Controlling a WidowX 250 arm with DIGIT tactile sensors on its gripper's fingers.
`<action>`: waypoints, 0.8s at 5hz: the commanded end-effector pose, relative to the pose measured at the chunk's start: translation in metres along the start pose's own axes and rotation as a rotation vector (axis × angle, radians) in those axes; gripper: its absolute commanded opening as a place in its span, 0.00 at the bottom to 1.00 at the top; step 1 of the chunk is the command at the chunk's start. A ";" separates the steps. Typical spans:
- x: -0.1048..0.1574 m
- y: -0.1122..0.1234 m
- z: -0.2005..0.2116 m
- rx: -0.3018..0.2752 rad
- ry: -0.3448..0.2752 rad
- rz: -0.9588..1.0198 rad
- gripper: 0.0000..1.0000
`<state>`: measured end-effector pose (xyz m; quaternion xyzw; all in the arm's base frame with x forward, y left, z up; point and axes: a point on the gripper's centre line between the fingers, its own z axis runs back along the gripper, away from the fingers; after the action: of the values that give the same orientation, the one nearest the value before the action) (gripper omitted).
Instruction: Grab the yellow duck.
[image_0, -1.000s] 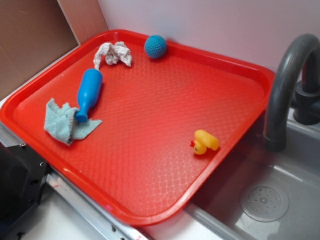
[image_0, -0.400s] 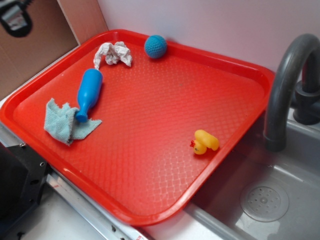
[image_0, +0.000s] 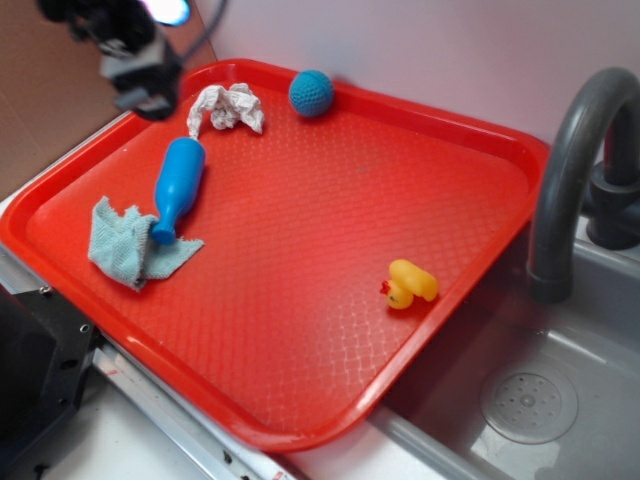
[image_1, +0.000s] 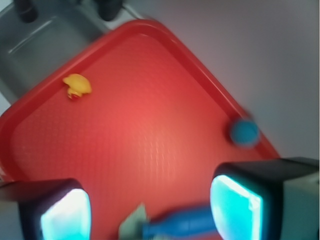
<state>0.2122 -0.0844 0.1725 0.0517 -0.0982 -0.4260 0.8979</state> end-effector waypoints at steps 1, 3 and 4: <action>0.043 -0.028 -0.027 -0.130 -0.139 -0.404 1.00; 0.070 -0.045 -0.071 -0.107 -0.057 -0.458 1.00; 0.079 -0.051 -0.091 -0.136 -0.029 -0.503 1.00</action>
<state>0.2470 -0.1662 0.0677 0.0033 -0.0320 -0.6394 0.7682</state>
